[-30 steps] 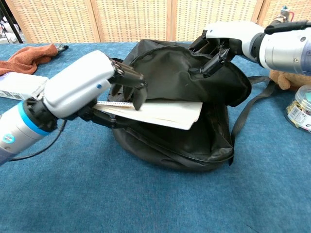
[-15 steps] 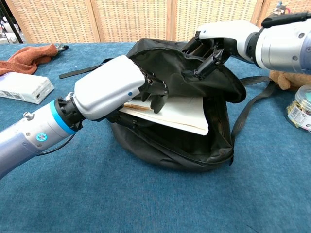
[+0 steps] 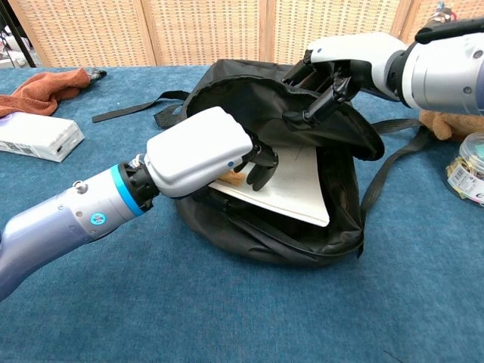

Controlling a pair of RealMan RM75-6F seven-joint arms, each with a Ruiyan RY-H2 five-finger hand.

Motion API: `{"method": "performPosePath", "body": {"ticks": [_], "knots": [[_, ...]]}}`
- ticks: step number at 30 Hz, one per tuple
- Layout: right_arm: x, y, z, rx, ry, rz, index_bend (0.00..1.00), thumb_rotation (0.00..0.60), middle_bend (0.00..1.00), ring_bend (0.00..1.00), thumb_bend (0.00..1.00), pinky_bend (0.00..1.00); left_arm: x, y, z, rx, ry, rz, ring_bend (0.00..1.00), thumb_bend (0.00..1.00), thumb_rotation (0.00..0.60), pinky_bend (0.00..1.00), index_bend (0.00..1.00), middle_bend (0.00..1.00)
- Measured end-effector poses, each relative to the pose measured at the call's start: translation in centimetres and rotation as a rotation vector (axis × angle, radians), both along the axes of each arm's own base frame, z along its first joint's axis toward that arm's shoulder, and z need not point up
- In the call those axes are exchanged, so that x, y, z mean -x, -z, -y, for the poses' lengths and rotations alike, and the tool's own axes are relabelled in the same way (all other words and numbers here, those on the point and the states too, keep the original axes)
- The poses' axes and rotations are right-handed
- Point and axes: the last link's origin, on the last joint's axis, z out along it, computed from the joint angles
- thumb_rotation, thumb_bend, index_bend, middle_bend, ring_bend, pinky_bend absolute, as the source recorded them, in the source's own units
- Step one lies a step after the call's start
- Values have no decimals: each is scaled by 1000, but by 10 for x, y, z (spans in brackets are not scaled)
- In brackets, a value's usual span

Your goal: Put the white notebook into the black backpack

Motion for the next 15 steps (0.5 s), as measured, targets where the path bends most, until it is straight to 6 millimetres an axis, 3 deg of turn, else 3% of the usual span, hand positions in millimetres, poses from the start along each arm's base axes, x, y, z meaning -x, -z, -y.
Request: {"method": "performPosePath", "body": {"ticks": [15], "knots": [[-1, -6, -4, -13, -17, 8, 614, 600, 624, 618, 718, 593, -4, 13, -6, 1, -31, -51, 610, 468, 600, 690, 795, 657]]}}
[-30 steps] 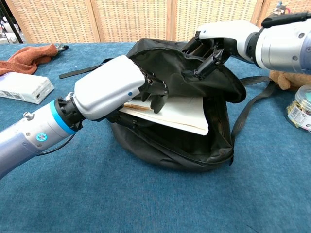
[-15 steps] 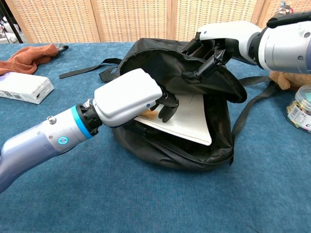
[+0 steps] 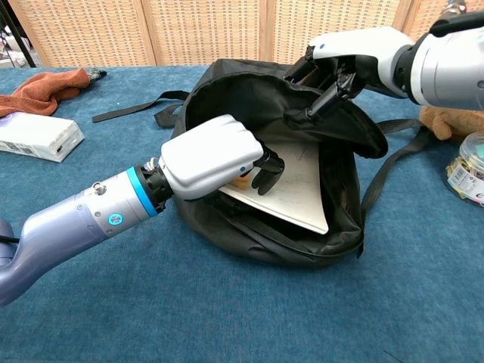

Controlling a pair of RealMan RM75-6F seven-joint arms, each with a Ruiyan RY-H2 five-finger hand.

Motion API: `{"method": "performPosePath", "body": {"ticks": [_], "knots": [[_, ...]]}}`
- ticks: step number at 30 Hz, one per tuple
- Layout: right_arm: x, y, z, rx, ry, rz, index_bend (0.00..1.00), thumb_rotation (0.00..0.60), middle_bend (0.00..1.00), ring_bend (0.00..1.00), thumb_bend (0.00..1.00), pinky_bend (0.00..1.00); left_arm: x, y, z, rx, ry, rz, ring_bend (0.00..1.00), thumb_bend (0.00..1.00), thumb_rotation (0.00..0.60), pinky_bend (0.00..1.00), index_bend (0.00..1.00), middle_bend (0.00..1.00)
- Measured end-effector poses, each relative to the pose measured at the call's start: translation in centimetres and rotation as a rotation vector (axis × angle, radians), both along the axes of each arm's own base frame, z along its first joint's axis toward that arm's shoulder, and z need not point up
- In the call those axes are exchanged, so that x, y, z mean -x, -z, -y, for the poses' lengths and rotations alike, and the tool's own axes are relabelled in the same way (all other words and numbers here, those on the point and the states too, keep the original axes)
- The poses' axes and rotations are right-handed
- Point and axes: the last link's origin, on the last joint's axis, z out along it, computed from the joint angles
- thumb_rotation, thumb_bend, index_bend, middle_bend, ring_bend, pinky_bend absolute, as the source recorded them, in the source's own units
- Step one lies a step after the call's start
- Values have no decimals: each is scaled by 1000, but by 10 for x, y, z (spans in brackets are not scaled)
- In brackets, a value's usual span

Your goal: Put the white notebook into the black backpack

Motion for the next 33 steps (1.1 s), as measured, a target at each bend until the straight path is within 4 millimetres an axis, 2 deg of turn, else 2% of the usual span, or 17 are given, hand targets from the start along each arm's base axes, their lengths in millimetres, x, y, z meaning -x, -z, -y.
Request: {"method": "performPosePath", "body": {"ticks": [19, 23, 26, 28, 31, 33], "knots": [[-10, -2, -19, -57, -40, 9, 614, 600, 624, 619, 718, 593, -7, 19, -24, 20, -178, -46, 604, 468, 600, 690, 794, 657], [-9, -3, -17, -48, -38, 4, 615, 600, 625, 618, 718, 593, -9, 20, -26, 20, -190, -44, 553, 444, 600, 689, 759, 616], [-7, -4, -15, -34, -33, -3, 614, 600, 625, 618, 718, 592, -8, 19, -25, 34, -188, -47, 410, 381, 600, 653, 600, 448], [-5, -4, -12, -20, -31, -12, 614, 600, 625, 618, 718, 593, -7, 17, -25, 46, -184, -46, 284, 311, 600, 574, 430, 296], [-3, -5, -10, -8, -26, -17, 615, 600, 625, 618, 718, 593, -6, 15, -25, 66, -183, -41, 179, 181, 600, 516, 223, 149], [-1, -6, -8, -3, -21, -19, 615, 600, 625, 618, 719, 592, -5, 13, -25, 82, -183, -34, 135, 92, 600, 502, 119, 78]]}}
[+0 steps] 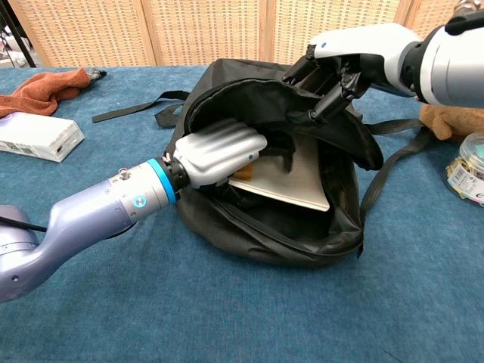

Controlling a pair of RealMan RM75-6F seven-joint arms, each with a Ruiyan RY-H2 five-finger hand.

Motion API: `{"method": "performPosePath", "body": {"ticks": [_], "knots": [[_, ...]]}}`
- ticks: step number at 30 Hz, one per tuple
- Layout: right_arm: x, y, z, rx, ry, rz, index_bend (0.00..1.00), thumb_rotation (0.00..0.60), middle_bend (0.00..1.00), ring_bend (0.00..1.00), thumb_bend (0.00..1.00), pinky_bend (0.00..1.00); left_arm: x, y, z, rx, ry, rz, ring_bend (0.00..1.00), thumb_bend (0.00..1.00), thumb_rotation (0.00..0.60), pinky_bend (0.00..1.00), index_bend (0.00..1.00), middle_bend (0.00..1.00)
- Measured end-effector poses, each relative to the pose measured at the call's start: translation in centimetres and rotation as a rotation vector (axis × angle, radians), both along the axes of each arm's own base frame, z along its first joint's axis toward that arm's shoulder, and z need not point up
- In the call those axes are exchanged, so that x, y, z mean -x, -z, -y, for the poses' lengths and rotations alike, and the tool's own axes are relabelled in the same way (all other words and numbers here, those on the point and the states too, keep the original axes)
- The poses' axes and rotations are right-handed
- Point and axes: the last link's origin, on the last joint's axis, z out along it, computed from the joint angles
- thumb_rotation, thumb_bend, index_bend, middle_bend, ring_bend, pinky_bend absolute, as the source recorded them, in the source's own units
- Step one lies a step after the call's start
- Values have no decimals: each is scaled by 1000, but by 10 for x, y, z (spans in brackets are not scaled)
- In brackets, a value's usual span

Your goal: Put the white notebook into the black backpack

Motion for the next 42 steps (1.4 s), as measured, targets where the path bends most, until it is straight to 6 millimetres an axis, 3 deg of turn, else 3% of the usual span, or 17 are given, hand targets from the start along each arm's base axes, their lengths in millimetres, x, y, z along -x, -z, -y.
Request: {"method": "performPosePath", "body": {"ticks": [4, 11, 20, 26, 35, 39, 42], "knots": [[2, -1, 2, 7, 6, -6, 615, 600, 625, 618, 718, 587, 2, -5, 1, 39, -14, 22, 56, 1, 600, 450, 0, 0], [7, -6, 5, 16, 16, -21, 615, 600, 625, 618, 719, 565, 10, -19, 1, 121, -51, 55, 43, 0, 600, 440, 0, 0], [23, -15, 13, 38, 56, -26, 615, 600, 625, 618, 719, 562, 40, -50, 5, 217, -95, 65, 55, 0, 600, 418, 0, 0], [32, -16, 17, 46, 70, -29, 615, 600, 625, 618, 719, 562, 62, -80, 13, 275, -99, 93, 54, 0, 600, 417, 0, 0], [42, -12, 19, 43, 90, -38, 615, 600, 625, 618, 719, 562, 82, -136, 31, 330, -57, 269, 59, 0, 600, 417, 0, 0], [47, -7, 17, 30, 93, -43, 615, 600, 625, 618, 719, 562, 91, -167, 27, 284, -57, 336, 61, 0, 600, 417, 0, 0], [49, -1, 14, 17, 93, -44, 596, 600, 605, 589, 700, 526, 94, -179, 18, 235, -85, 363, 56, 0, 600, 412, 0, 0]]}}
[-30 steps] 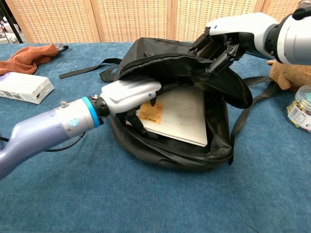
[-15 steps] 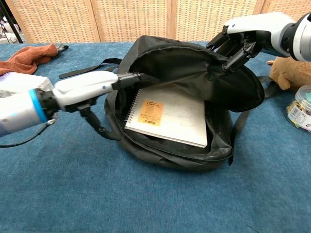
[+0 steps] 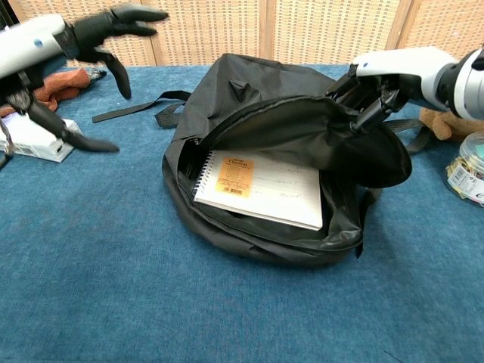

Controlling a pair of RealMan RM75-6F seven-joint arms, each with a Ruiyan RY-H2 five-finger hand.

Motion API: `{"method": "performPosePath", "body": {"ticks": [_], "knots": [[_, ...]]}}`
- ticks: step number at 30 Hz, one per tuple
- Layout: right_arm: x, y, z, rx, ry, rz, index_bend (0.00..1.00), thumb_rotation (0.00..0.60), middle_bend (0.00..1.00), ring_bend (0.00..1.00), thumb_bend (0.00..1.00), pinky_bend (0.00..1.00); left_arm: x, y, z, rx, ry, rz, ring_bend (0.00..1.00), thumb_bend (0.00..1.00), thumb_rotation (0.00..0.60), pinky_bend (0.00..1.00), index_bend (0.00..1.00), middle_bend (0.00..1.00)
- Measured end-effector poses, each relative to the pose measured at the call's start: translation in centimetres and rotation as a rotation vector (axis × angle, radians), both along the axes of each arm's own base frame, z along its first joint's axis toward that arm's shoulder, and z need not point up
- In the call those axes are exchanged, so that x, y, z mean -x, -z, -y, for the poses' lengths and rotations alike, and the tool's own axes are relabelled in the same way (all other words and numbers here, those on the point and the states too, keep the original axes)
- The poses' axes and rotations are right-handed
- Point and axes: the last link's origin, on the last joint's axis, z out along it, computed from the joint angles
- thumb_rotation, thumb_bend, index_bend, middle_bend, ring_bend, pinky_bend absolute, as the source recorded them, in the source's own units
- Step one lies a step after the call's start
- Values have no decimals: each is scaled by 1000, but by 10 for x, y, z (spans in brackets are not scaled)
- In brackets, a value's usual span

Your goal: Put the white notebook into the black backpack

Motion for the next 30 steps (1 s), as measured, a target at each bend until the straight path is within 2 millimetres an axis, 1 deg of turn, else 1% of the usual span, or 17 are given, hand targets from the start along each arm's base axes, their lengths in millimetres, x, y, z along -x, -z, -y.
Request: {"method": "performPosePath", "body": {"ticks": [1, 2, 3, 4, 5, 6, 9, 11, 15, 17, 21, 24, 26, 27, 30], "knots": [[0, 1, -1, -6, -4, 1, 555, 600, 567, 544, 631, 480, 1, -3, -3, -17, -15, 3, 50, 0, 600, 400, 0, 0], [0, 2, -2, -12, -10, 2, 442, 600, 462, 424, 444, 373, 2, -7, -7, -34, -32, 4, 43, 0, 600, 388, 0, 0], [0, 3, -3, -21, -20, 2, 275, 600, 294, 254, 229, 232, 4, -11, -12, -58, -55, 0, 31, 0, 600, 366, 0, 0], [-1, 4, -5, -39, -35, 2, 168, 600, 186, 150, 104, 144, 6, -13, -15, -74, -72, -6, 21, 0, 600, 350, 0, 0], [-1, 5, -7, -56, -47, 3, 55, 600, 64, 43, 12, 52, 8, -15, -18, -87, -89, -14, 16, 0, 600, 342, 0, 0], [-1, 6, -8, -75, -57, 6, 4, 600, 4, 0, 0, 7, 11, -18, -22, -104, -113, -27, 13, 0, 600, 338, 0, 0], [-2, 8, -14, -135, -99, 19, 0, 600, 0, 0, 0, 0, 18, -28, -32, -145, -175, -64, 6, 0, 600, 338, 0, 0], [-2, 5, -17, -145, -135, 16, 0, 600, 0, 0, 0, 0, 23, -35, -37, -168, -215, -79, 2, 0, 600, 337, 0, 0], [2, -5, -23, -158, -173, 19, 0, 600, 0, 0, 0, 0, 32, -53, -45, -215, -294, -90, 0, 0, 600, 320, 0, 0], [7, -13, -28, -162, -186, 12, 0, 600, 0, 0, 0, 0, 37, -60, -47, -231, -325, -90, 0, 0, 600, 305, 0, 0], [19, -26, -34, -142, -223, -33, 0, 600, 0, 0, 0, 0, 50, -78, -46, -276, -393, -108, 0, 0, 600, 240, 0, 0], [35, -39, -37, -93, -267, -94, 0, 600, 0, 0, 0, 0, 61, -91, -41, -304, -440, -137, 0, 0, 600, 200, 0, 0], [51, -52, -37, -25, -306, -158, 0, 600, 0, 0, 0, 0, 68, -99, -36, -324, -472, -159, 0, 0, 600, 189, 0, 0], [61, -59, -35, 14, -320, -194, 0, 600, 0, 0, 0, 0, 74, -106, -30, -339, -500, -175, 0, 0, 600, 178, 0, 0], [100, -84, -30, 155, -324, -318, 0, 600, 0, 0, 0, 0, 86, -116, -11, -359, -574, -199, 0, 0, 600, 120, 0, 0]]}}
